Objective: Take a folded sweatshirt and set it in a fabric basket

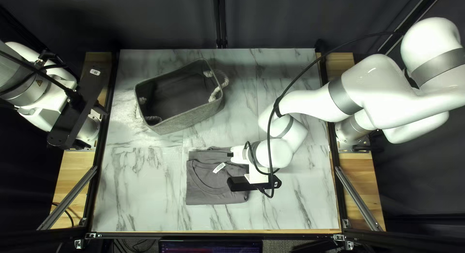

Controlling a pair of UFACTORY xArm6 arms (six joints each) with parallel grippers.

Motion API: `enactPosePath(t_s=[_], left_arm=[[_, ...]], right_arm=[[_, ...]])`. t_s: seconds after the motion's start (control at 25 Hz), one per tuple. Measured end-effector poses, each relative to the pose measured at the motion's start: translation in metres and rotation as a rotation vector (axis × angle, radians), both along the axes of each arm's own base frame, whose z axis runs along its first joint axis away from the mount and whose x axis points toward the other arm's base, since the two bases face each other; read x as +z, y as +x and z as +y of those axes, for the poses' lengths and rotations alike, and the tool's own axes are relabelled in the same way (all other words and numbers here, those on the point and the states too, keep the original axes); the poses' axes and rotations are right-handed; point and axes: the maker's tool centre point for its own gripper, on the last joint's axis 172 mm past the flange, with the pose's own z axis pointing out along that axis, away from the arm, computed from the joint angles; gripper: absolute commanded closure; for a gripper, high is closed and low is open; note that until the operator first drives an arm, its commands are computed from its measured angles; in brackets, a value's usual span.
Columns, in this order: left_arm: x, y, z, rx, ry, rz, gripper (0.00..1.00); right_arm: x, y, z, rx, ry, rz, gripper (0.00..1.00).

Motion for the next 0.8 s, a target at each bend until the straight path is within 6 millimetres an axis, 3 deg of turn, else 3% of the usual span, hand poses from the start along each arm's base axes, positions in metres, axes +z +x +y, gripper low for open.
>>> enactPosePath(t_s=[0.8], left_arm=[[0.001, 0.000, -0.001, 0.001, -0.001, 0.000, 0.00]], right_arm=[[0.015, 0.000, -0.002, -0.006, -0.012, -0.023, 1.00]])
